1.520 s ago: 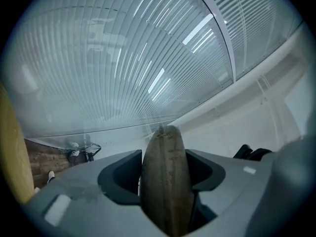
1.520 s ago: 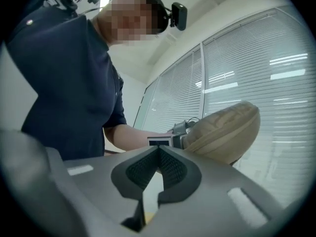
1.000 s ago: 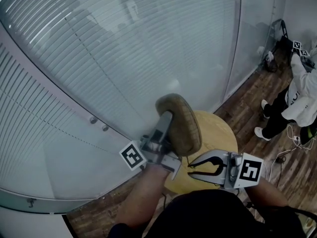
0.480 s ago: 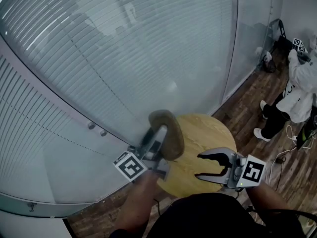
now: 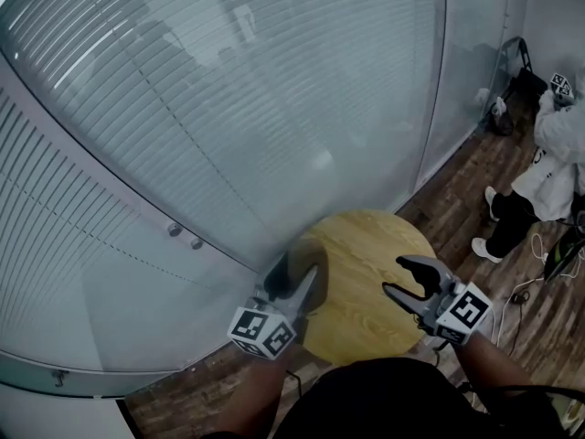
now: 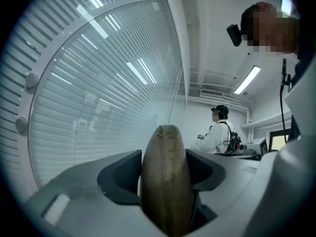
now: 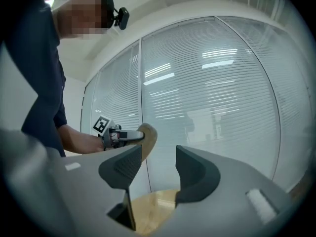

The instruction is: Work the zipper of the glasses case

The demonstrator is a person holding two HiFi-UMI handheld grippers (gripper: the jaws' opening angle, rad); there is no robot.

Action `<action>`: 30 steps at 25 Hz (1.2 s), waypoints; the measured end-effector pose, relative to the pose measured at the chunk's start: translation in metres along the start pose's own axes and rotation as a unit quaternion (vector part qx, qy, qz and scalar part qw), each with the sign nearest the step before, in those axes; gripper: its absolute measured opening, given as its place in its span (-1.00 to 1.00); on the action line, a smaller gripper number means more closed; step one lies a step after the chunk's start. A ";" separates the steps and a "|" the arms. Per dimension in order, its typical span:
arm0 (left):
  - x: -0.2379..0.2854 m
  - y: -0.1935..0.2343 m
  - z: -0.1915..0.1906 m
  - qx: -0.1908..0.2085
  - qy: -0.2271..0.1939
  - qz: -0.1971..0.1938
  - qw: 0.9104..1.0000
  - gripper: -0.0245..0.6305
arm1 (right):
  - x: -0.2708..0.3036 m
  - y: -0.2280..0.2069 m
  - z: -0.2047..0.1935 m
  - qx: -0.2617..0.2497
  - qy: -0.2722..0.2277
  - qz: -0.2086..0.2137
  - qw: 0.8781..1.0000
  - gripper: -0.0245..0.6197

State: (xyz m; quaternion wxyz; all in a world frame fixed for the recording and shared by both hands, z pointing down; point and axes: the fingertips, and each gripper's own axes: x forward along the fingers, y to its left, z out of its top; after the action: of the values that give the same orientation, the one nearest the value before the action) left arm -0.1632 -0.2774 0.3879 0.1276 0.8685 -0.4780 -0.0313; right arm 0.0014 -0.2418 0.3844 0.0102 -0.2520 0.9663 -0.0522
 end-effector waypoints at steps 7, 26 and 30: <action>-0.027 0.015 -0.031 0.005 -0.015 0.032 0.999 -0.06 | -0.004 -0.027 -0.041 0.016 0.004 -0.055 0.998 -0.41; -0.032 -0.002 -0.057 0.064 0.014 0.026 0.997 -0.06 | -0.046 -0.050 -0.088 0.011 0.031 -0.151 0.988 -0.90; -0.027 -0.002 -0.063 0.070 0.018 0.022 0.997 -0.06 | -0.048 -0.051 -0.091 -0.007 0.035 -0.152 0.988 -0.90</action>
State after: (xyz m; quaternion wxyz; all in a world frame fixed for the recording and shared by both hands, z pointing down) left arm -0.1652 -0.2422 0.4461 0.0756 0.8651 -0.4955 0.0211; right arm 0.0642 -0.2543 0.4801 -0.0334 -0.3941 0.9168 -0.0551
